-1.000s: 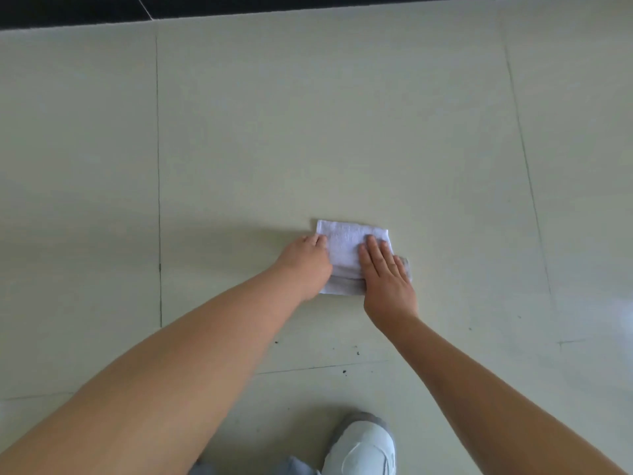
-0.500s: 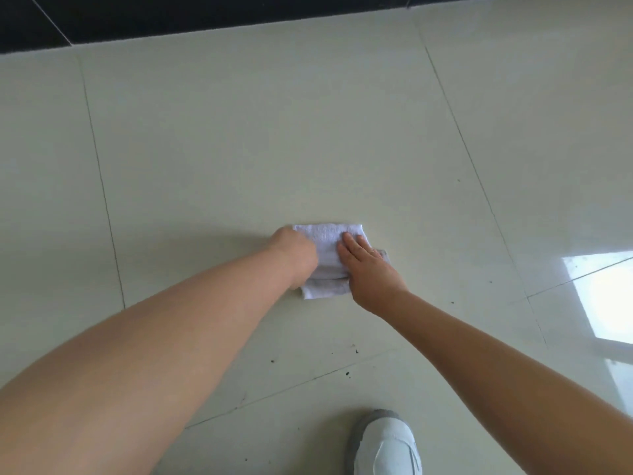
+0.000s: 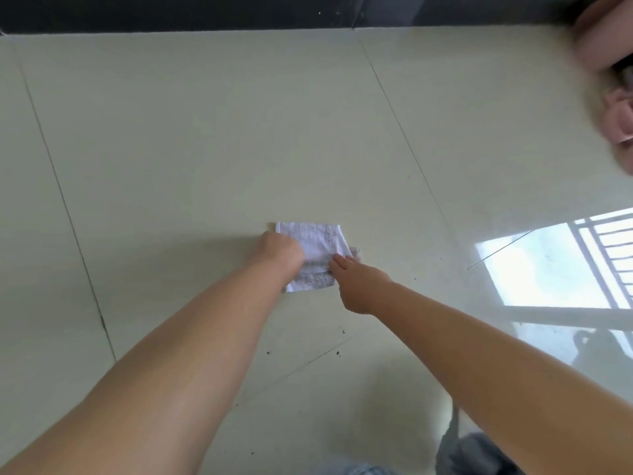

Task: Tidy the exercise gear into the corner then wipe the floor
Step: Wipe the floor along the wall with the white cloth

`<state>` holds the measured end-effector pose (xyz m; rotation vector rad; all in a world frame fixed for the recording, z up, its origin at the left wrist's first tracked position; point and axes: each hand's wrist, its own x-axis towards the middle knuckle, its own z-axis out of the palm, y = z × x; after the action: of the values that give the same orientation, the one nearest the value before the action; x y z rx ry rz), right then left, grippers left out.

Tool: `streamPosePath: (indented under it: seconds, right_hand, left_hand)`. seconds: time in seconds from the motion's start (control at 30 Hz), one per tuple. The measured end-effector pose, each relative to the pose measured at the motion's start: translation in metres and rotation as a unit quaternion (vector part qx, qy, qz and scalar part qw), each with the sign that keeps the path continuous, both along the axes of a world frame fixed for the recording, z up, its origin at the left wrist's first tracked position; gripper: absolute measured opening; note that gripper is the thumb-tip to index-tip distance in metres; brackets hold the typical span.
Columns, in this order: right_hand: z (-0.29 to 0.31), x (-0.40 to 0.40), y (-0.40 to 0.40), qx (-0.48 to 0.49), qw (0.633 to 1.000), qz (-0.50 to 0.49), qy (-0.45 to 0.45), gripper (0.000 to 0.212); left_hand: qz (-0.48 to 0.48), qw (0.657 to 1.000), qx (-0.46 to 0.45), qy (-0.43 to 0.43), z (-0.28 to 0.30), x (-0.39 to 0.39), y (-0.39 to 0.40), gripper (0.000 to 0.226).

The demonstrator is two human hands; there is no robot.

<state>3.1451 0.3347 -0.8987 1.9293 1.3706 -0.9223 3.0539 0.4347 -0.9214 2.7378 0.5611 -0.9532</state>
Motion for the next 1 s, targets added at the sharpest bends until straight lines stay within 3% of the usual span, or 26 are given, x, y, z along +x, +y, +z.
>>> streamPosePath:
  seconds: [0.13, 0.37, 0.43, 0.53, 0.63, 0.7, 1.0]
  right_hand:
    - [-0.008, 0.009, 0.006, 0.05, 0.998, 0.015, -0.018, 0.04]
    - [-0.021, 0.034, 0.029, 0.069, 0.981, 0.181, -0.008, 0.037]
    - [-0.025, 0.045, 0.03, 0.085, 0.974, 0.211, 0.011, 0.036]
    - [-0.032, 0.065, 0.021, 0.143, 0.949, 0.276, 0.052, 0.027]
    - [-0.027, 0.097, 0.02, 0.186, 0.945, 0.265, 0.054, 0.025]
    - [-0.028, 0.132, 0.014, 0.116, 0.96, 0.25, 0.047, 0.024]
    - [-0.04, 0.262, -0.059, 0.269, 0.96, 0.072, -0.032, 0.028]
  left_hand:
    - [-0.036, 0.998, 0.042, -0.01, -0.006, 0.0, 0.0, 0.035]
    - [-0.104, 0.989, 0.08, 0.063, -0.013, 0.018, -0.001, 0.035]
    - [-0.065, 0.993, 0.052, 0.084, -0.01, 0.027, 0.0, 0.034]
    - [-0.044, 0.986, 0.086, 0.136, -0.004, 0.04, -0.002, 0.032]
    - [-0.008, 0.985, 0.109, 0.13, -0.002, 0.071, -0.001, 0.034]
    - [0.016, 0.988, 0.109, 0.107, -0.006, 0.102, -0.002, 0.035]
    - [0.012, 0.997, 0.041, 0.062, -0.006, 0.26, -0.054, 0.035]
